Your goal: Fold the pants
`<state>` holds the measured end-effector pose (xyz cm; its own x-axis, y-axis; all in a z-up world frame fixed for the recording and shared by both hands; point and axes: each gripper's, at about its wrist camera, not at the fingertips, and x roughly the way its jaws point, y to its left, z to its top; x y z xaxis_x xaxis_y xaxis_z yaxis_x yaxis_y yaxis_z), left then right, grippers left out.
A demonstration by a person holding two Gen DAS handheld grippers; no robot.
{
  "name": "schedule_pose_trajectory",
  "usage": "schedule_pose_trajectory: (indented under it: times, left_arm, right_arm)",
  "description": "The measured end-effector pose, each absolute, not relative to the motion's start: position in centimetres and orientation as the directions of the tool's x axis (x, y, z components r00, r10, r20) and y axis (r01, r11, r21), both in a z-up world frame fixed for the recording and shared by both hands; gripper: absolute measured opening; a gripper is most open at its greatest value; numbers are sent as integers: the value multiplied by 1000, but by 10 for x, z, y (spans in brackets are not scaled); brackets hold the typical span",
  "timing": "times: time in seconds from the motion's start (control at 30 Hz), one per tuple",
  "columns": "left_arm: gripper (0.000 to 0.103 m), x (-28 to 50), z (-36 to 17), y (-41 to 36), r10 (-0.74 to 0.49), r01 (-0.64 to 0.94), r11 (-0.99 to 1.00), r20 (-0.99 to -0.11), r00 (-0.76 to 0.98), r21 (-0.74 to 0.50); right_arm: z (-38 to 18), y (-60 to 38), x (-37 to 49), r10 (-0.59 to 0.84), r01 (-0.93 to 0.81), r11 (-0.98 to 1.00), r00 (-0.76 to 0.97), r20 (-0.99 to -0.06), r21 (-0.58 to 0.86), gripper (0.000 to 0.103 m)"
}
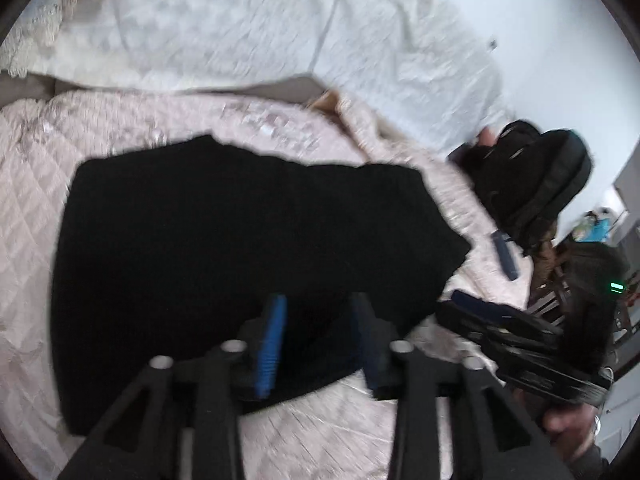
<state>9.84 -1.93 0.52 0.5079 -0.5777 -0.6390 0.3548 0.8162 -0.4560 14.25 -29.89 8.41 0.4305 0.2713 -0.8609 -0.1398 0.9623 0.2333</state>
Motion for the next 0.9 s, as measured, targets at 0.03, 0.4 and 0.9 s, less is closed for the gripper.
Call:
schedule_pose_trajectory:
  times: [0.03, 0.4, 0.9]
  left_arm:
    - [43, 94, 12, -14, -584, 360, 812, -622, 522, -460]
    - [44, 100, -1, 86, -288, 37, 935, -699, 654, -351]
    - [44, 103, -24, 77, -327, 72, 929, -715, 617, -363]
  right_arm:
    - [84, -297, 144, 283, -144, 959, 429, -858, 245, 52]
    - [61, -248, 180, 493, -219, 869, 302, -816, 444, 52]
    - [15, -216, 241, 592, -172, 806, 210, -778, 567, 43]
